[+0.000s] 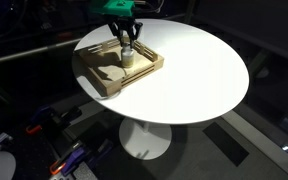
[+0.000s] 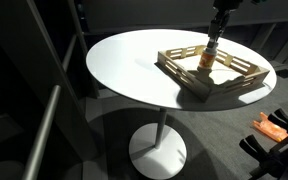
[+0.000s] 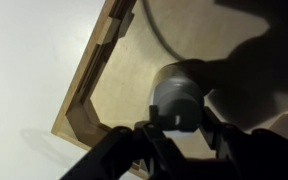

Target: Remove the lid from the bottle

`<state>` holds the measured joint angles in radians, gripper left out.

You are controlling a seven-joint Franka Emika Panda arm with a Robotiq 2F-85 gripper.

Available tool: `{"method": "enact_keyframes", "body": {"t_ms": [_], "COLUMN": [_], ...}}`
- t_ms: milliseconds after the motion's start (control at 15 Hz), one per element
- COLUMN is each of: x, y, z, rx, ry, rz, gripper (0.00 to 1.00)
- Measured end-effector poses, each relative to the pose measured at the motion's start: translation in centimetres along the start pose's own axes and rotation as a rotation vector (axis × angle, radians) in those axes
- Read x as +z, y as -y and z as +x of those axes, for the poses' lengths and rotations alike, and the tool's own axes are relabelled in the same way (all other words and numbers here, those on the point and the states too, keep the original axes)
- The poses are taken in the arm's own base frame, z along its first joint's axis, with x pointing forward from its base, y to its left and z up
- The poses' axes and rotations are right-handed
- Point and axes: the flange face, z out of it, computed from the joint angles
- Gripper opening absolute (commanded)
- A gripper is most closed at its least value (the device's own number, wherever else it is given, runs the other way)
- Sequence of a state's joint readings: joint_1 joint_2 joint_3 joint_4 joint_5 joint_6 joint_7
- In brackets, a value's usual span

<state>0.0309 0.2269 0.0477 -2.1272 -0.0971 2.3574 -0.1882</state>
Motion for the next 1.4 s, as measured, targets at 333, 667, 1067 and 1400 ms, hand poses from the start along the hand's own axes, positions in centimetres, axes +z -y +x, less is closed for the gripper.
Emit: {"method": "enact_keyframes", "body": {"t_ms": [333, 667, 1067, 1400], "x": [0.0, 0.1, -0.6, -2.4], "y": [0.3, 0.4, 0.4, 0.2], "z": [0.1, -0.1, -0.2, -0.1], "rx": [-0.136, -0.267, -0.398, -0.390], "ry": [0.002, 0.024, 0.041, 0.002], "rz": [0.001, -0.018, -0.051, -0.063], "gripper": [0.21, 0.26, 0.19, 0.19]}}
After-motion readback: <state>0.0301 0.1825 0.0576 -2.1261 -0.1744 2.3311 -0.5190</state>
